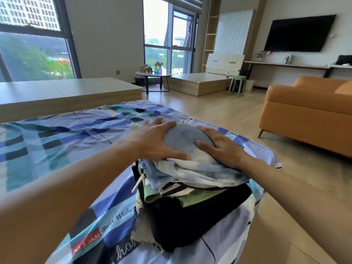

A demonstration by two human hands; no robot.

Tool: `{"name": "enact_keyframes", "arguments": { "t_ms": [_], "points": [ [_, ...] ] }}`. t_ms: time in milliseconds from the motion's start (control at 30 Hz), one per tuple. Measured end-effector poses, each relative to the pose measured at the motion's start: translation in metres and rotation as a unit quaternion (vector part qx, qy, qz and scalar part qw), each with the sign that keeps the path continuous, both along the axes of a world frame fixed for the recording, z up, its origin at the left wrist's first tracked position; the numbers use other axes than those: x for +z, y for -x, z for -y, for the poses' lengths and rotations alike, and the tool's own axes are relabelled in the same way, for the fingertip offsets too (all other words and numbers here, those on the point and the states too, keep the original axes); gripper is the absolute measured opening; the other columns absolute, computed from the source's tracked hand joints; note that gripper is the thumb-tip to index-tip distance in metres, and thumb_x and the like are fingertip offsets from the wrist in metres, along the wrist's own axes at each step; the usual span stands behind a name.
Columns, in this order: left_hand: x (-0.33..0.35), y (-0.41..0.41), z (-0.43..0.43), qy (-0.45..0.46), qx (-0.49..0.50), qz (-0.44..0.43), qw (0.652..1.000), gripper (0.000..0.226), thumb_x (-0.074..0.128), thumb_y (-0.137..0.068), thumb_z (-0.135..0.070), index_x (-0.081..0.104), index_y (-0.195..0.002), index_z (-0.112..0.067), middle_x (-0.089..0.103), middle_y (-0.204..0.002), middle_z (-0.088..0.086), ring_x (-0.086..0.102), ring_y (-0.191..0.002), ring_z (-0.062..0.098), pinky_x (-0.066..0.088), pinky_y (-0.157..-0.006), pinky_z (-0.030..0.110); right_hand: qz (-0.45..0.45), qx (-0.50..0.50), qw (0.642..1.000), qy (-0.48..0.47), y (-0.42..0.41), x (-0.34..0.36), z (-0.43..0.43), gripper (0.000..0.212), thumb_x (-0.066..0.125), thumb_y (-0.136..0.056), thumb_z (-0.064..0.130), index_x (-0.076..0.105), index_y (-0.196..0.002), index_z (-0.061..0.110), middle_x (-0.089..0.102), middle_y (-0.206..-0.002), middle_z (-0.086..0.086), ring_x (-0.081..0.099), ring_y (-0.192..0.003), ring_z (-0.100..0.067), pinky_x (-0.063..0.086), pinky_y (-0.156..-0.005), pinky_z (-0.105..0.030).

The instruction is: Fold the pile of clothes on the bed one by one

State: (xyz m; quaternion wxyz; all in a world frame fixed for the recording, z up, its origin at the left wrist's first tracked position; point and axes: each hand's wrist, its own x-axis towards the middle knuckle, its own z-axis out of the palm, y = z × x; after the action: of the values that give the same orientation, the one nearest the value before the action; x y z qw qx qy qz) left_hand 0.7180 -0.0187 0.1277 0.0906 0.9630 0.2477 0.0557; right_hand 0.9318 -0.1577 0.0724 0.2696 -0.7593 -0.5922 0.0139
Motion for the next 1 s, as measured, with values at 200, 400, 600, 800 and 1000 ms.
{"name": "enact_keyframes", "arguments": {
  "t_ms": [200,400,600,800,1000],
  "points": [
    [-0.08,0.019,0.013,0.139,0.004,0.181,0.974,0.136,0.062,-0.038,-0.098,0.009,-0.153,-0.049,0.014,-0.156,-0.013,0.023,-0.147,0.025,0.028,-0.12,0.049,-0.032,0.006,0.998,-0.053,0.002,-0.029,0.01,0.082,0.04,-0.081,0.085,0.036,-0.15,0.041,0.041,-0.152,0.019,0.036,-0.141,-0.005,0.03,-0.118,-0.039],
    [-0.069,0.024,0.026,0.107,-0.001,0.201,0.974,0.136,0.052,-0.039,-0.104,0.005,-0.153,-0.049,0.008,-0.163,-0.01,0.015,-0.151,0.025,0.025,-0.12,0.053,-0.044,0.012,0.997,-0.063,0.014,-0.018,0.032,0.078,0.046,-0.084,0.073,0.035,-0.151,0.036,0.038,-0.153,0.021,0.035,-0.139,0.0,0.028,-0.116,-0.026],
    [0.012,0.025,0.026,0.056,0.004,0.138,0.989,0.121,0.061,-0.053,-0.094,0.024,-0.155,-0.038,0.039,-0.147,-0.003,0.047,-0.13,0.024,0.038,-0.108,0.037,-0.052,-0.003,0.998,-0.034,0.013,0.042,0.034,0.083,0.045,-0.075,0.077,0.051,-0.143,0.03,0.052,-0.142,0.017,0.048,-0.128,-0.002,0.035,-0.109,-0.024],
    [0.026,0.032,0.033,0.026,0.026,0.107,0.994,0.109,0.06,-0.066,-0.085,0.027,-0.156,-0.033,0.039,-0.151,0.001,0.044,-0.133,0.023,0.035,-0.104,0.04,-0.034,-0.016,0.999,-0.006,0.015,0.055,0.031,0.087,0.045,-0.074,0.08,0.053,-0.143,0.029,0.054,-0.145,0.01,0.052,-0.127,-0.008,0.04,-0.104,-0.028],
    [0.023,0.035,0.033,0.023,0.033,0.218,0.975,0.111,0.049,-0.055,-0.096,0.046,-0.144,-0.03,0.05,-0.147,-0.004,0.049,-0.132,0.021,0.036,-0.113,0.054,-0.051,-0.018,0.997,-0.057,0.015,0.066,0.029,0.084,0.052,-0.073,0.077,0.057,-0.139,0.024,0.06,-0.137,0.01,0.055,-0.124,-0.002,0.039,-0.099,-0.017]
  ]
}}
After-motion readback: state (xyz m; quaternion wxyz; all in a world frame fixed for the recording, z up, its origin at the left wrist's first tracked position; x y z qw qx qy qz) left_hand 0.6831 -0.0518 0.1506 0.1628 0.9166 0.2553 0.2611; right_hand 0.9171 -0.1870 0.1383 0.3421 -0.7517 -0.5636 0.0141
